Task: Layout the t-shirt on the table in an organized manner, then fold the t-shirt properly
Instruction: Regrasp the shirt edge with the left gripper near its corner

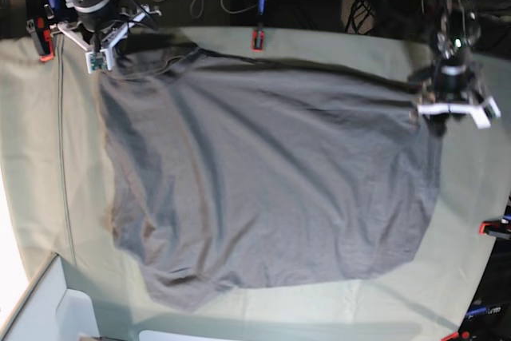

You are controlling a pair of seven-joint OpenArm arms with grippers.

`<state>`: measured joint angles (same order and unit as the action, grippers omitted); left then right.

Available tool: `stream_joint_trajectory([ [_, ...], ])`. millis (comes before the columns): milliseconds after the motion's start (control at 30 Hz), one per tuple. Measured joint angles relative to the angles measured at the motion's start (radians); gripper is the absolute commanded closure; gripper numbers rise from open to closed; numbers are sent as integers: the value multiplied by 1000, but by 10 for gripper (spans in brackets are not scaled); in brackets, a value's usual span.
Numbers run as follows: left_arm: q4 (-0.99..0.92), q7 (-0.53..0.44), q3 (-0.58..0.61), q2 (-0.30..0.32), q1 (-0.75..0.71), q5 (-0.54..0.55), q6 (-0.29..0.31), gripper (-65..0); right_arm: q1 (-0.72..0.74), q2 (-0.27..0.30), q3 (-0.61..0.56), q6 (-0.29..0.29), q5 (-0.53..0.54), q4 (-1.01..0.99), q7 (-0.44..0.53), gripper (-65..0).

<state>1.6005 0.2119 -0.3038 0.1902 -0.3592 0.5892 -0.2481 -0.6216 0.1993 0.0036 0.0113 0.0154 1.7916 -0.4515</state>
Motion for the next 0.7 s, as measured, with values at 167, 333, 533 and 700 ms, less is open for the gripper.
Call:
stream_joint_trajectory([
  [167, -19, -6, -86, -51, -73, -2, 6, -325, 0, 0, 0, 0, 0, 2, 0, 0],
  [333, -106, 0, -134, -51, -80, -3, 5, -325, 0, 0, 0, 0, 0, 2, 0, 0],
  [533, -204, 8, -130, -56, 15, 0, 9, -325, 0, 0, 0, 0, 0, 2, 0, 0],
  [700, -247, 6, -47, -40, 78, -2, 8, -325, 3, 0, 0, 0, 0, 2, 0, 0],
])
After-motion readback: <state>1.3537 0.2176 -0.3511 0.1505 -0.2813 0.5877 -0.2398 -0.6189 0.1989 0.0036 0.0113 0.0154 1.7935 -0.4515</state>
